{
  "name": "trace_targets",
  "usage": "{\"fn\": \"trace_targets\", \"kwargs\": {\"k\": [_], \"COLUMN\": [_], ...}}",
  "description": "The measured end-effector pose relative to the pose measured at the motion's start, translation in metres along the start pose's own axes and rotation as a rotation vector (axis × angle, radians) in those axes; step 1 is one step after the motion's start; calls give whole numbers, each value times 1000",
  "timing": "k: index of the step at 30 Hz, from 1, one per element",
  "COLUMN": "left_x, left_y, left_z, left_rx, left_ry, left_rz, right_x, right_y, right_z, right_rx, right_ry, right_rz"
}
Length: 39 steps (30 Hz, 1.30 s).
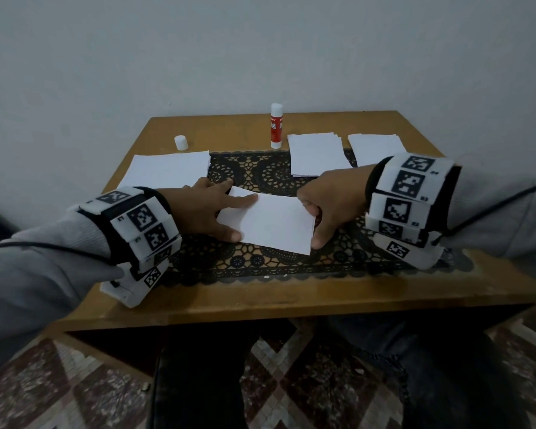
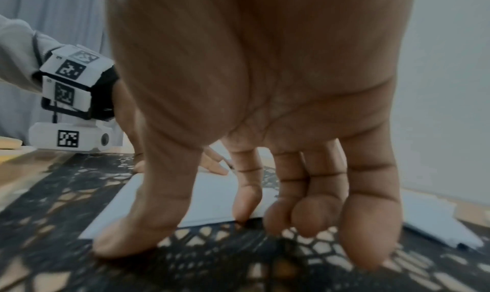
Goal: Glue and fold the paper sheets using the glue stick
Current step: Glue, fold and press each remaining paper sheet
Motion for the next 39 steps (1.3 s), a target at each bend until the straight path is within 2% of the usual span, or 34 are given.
{"fn": "trace_targets", "kwargs": {"k": [3, 4, 8, 10, 14, 18, 20, 25, 27, 31, 37, 39], "left_x": [0, 0, 4, 7, 25, 68, 73, 36, 45, 71, 56, 68], "left_y": [0, 0, 2, 5, 15, 36, 37, 21, 24, 35, 11, 12], "left_z": [0, 0, -3, -4, -4, -2, -3, -7, -4, -1, -13, -8], "left_rx": [-5, -9, -32, -52, -64, -154, -177, -105, -93, -150, -86, -95], "left_ry": [-14, -19, -34, -45, -171, -62, -5, 20, 14, 63, 27, 31], "left_rz": [2, 0, -8, -17, 0, 180, 211, 5, 13, 142, -8, 28], "right_x": [-9, -17, -38, -29, -6, -6, -8, -11, -10, -9, -10, -8], "right_y": [11, 17, 37, 34, 23, 17, 16, 18, 19, 17, 18, 17], "right_z": [3, 7, 32, 36, 33, 36, 35, 33, 34, 37, 35, 36], "right_rx": [165, 158, -83, -127, -116, -109, -112, -117, -113, -100, -98, -91], "right_ry": [-60, -54, 97, 53, -11, -23, -22, -18, -18, -28, -26, -26], "right_rz": [-20, -63, -199, -151, -19, 18, 33, 51, 53, 44, 46, 46]}}
Point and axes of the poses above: each hand's wrist, its own y-axis away from the middle knuckle, its own z-axis out of the palm, x = y × z, the point moved 1 cm from there along -y, towards the middle knuckle, and after that the axes turned 11 degrees about x, right-handed, at the moved point
